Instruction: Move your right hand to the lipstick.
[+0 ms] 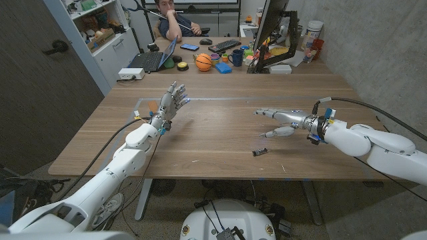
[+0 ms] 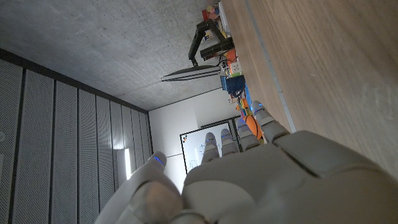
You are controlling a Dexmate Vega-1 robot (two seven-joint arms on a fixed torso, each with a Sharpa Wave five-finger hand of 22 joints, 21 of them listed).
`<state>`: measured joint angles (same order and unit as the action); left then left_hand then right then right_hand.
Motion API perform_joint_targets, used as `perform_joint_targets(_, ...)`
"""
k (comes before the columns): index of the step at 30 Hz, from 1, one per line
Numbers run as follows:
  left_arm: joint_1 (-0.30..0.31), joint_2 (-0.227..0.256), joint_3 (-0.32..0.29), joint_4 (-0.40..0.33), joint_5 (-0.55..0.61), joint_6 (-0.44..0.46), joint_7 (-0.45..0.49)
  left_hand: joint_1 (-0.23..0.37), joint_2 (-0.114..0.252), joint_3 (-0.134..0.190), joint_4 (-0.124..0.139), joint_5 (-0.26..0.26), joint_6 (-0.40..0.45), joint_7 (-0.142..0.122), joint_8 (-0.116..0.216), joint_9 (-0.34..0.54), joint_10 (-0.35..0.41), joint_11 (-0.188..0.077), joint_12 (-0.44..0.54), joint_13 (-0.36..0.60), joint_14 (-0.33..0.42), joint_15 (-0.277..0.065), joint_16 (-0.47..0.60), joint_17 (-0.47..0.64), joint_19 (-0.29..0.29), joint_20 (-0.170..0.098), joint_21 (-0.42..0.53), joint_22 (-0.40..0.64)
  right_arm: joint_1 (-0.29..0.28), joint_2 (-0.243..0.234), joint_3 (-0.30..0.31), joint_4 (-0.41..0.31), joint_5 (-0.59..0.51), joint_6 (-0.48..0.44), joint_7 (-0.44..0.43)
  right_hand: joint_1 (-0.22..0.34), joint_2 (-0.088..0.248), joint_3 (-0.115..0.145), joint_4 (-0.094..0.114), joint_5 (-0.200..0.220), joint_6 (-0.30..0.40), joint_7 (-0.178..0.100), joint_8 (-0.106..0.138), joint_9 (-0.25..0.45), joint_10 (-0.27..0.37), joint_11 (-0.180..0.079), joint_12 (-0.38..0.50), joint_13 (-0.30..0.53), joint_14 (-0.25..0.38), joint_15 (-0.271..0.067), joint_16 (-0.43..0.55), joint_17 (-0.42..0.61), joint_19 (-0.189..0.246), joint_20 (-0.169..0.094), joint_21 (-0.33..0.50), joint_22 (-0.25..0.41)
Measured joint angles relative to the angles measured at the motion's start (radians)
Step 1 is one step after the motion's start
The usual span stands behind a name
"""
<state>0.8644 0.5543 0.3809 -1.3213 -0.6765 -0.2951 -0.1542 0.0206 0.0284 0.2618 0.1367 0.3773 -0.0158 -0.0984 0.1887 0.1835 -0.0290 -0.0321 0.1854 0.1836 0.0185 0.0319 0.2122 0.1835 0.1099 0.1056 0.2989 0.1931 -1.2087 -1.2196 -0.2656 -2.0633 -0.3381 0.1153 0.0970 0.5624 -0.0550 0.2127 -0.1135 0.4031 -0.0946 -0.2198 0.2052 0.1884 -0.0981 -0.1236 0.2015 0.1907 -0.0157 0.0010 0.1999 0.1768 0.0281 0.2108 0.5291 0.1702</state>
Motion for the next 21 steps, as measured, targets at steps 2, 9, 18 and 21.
perform_joint_targets(2, 0.000, 0.000, 0.000, 0.000, 0.000, 0.000, 0.000, -0.004, -0.004, -0.004, 0.004, 0.000, 0.000, 0.000, 0.000, 0.000, 0.000, 0.000, 0.000, 0.000, 0.000, 0.000, 0.000, 0.000, 0.000, 0.000, 0.000, 0.000, -0.003, -0.007, 0.000, -0.003, 0.000, 0.000, 0.000, 0.020, 0.005, 0.004, -0.010, 0.002, 0.004, 0.003, 0.000, 0.000, 0.005, -0.005, 0.004, 0.000, 0.005, -0.005, 0.000, 0.000, 0.002, 0.002, -0.005, 0.000)
perform_joint_targets(9, -0.001, 0.000, 0.001, -0.003, 0.002, -0.003, 0.002, -0.004, -0.004, -0.007, 0.007, 0.000, 0.000, 0.000, 0.000, 0.000, 0.000, 0.000, 0.000, 0.000, 0.000, 0.000, 0.000, 0.000, 0.000, 0.000, 0.000, 0.000, -0.006, -0.026, -0.010, -0.014, 0.013, 0.001, 0.028, 0.074, 0.020, 0.022, -0.030, 0.004, 0.031, 0.002, 0.000, 0.000, 0.031, -0.023, 0.011, 0.000, 0.027, -0.027, 0.000, 0.000, 0.014, 0.000, -0.027, 0.000)
perform_joint_targets(18, 0.004, 0.002, 0.001, -0.014, 0.004, -0.003, 0.008, -0.004, -0.004, -0.015, 0.007, 0.000, 0.000, 0.000, 0.000, 0.000, 0.000, 0.000, 0.000, 0.000, 0.000, 0.000, 0.000, 0.000, 0.000, 0.000, 0.000, 0.000, 0.002, -0.036, -0.031, -0.022, 0.006, 0.013, 0.043, 0.150, 0.034, 0.043, -0.050, 0.008, 0.045, 0.003, 0.000, 0.000, 0.050, -0.032, 0.011, -0.005, 0.038, -0.037, 0.000, 0.000, 0.042, -0.001, -0.041, 0.000)
perform_joint_targets(21, 0.008, 0.003, 0.001, -0.018, 0.004, -0.003, 0.011, -0.009, 0.000, -0.017, 0.008, 0.000, 0.000, 0.000, 0.000, 0.000, 0.000, 0.000, 0.000, 0.000, 0.000, 0.000, 0.000, 0.000, 0.000, 0.000, 0.000, 0.000, 0.002, -0.038, -0.035, -0.023, 0.002, 0.017, 0.043, 0.216, 0.036, 0.065, -0.054, 0.007, 0.080, 0.001, 0.009, 0.000, 0.096, -0.046, 0.023, -0.005, 0.074, -0.037, 0.000, 0.000, 0.085, -0.002, -0.055, 0.000)
